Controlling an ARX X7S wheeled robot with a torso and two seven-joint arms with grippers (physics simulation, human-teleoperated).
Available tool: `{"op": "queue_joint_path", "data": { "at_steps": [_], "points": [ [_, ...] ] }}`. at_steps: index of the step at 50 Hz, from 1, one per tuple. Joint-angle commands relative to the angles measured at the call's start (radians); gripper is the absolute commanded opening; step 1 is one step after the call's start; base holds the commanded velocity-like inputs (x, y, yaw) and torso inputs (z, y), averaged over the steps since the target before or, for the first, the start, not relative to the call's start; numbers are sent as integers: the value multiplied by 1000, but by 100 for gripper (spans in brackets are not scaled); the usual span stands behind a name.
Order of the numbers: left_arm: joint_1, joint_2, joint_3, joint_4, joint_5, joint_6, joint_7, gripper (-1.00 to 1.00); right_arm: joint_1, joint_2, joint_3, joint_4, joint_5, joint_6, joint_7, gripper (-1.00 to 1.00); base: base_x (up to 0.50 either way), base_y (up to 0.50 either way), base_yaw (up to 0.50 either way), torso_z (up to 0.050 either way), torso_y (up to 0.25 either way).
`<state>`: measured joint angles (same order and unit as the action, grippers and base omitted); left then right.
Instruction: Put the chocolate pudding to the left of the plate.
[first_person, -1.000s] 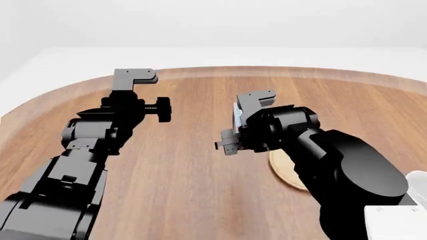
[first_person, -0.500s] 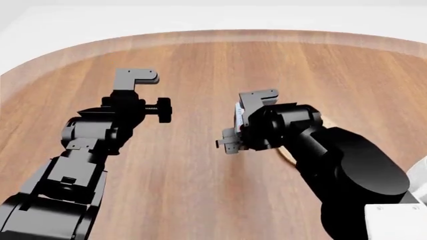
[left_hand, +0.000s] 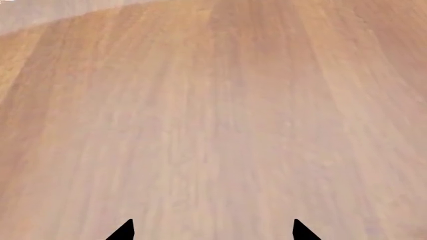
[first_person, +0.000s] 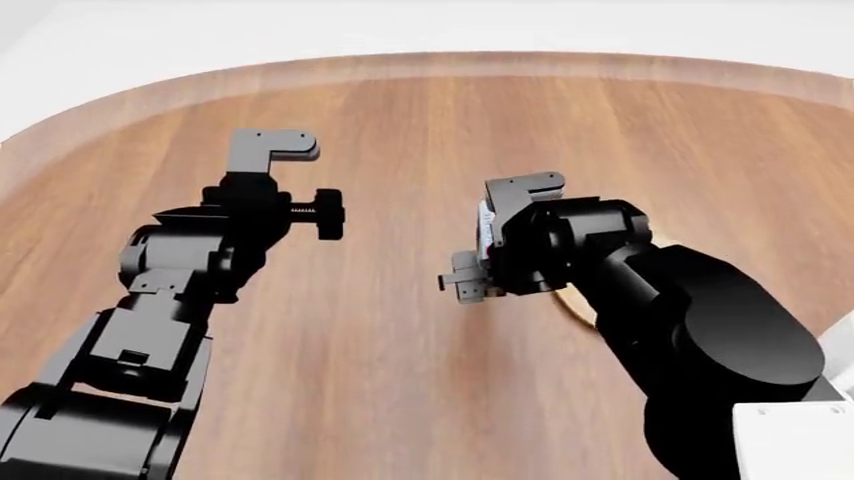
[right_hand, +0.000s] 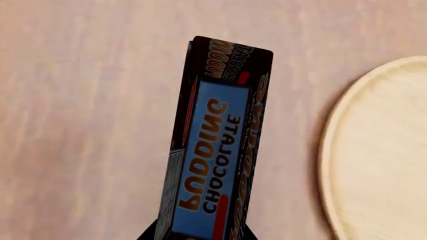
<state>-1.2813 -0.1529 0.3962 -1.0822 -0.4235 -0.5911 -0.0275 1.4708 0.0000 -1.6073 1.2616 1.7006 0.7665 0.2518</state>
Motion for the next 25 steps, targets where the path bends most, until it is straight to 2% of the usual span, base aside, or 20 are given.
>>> {"op": "queue_joint_path", "data": {
  "at_steps": [1, 9, 25],
  "points": [
    [-1, -1, 3, 3, 1, -3, -8, 100, 2, 0, 1, -1, -26, 9, -11, -100, 0, 0, 0, 0, -250],
    [2, -3, 1, 17, -4, -12, -12, 100, 1, 0, 7, -3, -33, 7, -13, -100, -1, 0, 0, 0, -215],
    [1, -6, -1, 23, -12, -19, -11, 100, 4, 0, 8, 3, -33, 8, -19, -100, 0, 0, 0, 0, -1]
  ]
}}
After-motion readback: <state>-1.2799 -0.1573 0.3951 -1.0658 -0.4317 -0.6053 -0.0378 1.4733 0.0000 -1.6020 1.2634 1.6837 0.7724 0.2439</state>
